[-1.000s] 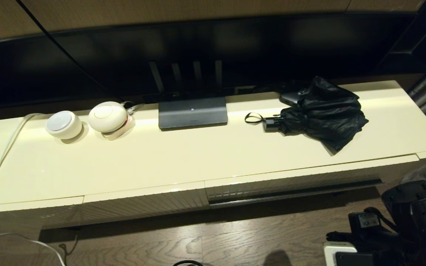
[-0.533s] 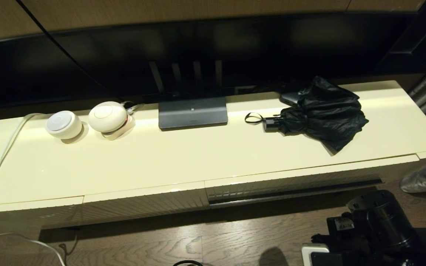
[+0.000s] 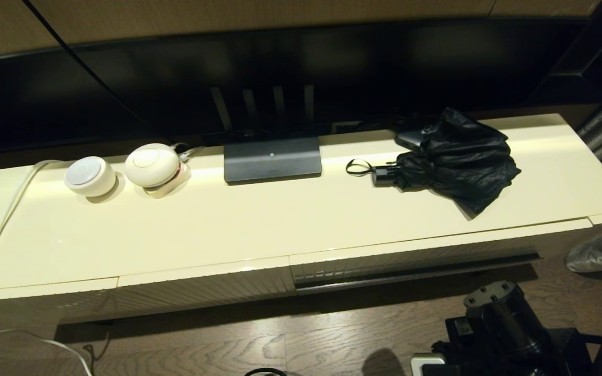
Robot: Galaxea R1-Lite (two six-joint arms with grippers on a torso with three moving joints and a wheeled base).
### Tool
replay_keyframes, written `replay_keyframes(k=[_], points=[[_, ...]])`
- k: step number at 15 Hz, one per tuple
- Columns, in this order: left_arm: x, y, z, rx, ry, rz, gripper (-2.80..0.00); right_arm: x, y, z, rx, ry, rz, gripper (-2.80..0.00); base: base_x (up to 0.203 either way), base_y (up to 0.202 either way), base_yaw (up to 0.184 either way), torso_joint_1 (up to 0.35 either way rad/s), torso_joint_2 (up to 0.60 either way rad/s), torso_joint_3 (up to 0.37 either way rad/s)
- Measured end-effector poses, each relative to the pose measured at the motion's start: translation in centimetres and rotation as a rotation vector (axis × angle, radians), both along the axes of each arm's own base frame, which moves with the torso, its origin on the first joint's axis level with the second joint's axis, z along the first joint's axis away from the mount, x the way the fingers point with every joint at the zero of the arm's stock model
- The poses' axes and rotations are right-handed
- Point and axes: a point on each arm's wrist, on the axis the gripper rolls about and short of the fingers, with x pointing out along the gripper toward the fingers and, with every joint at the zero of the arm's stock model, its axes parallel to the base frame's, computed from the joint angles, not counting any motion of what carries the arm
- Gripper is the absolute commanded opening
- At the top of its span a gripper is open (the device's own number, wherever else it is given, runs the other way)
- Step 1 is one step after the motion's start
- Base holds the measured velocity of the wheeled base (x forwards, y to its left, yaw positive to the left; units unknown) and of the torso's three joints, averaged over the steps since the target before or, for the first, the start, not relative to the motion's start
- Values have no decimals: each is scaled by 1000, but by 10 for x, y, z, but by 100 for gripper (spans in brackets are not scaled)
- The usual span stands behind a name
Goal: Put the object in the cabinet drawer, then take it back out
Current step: Open the drawer
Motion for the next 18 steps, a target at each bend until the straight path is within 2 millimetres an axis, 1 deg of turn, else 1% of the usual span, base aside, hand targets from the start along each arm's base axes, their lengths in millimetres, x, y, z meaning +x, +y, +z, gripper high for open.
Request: replay_keyframes(k=[1, 4, 9, 13, 16, 18], points=[[0, 0, 0, -1, 0, 0, -280, 1, -1, -2, -7, 7, -3, 0, 0, 0, 0, 0, 0, 0], [0, 0, 0, 0, 0, 1, -280, 2, -8, -8, -57, 23, 12, 0, 0, 0, 0, 0, 0, 0], [0, 0, 0, 0, -1, 0, -280, 4, -20, -12, -94, 41, 44, 0, 0, 0, 0, 0, 0, 0], [0, 0, 0, 0, 0, 0, -280, 6, -20, -14, -77, 57, 58, 0, 0, 0, 0, 0, 0, 0], [0, 0, 0, 0, 0, 0, -280, 13, -18, -17, -72, 60, 51, 0, 0, 0, 0, 0, 0, 0], [0, 0, 0, 0, 0, 0, -280, 21, -15, -22, -58, 35, 43, 0, 0, 0, 0, 0, 0, 0]])
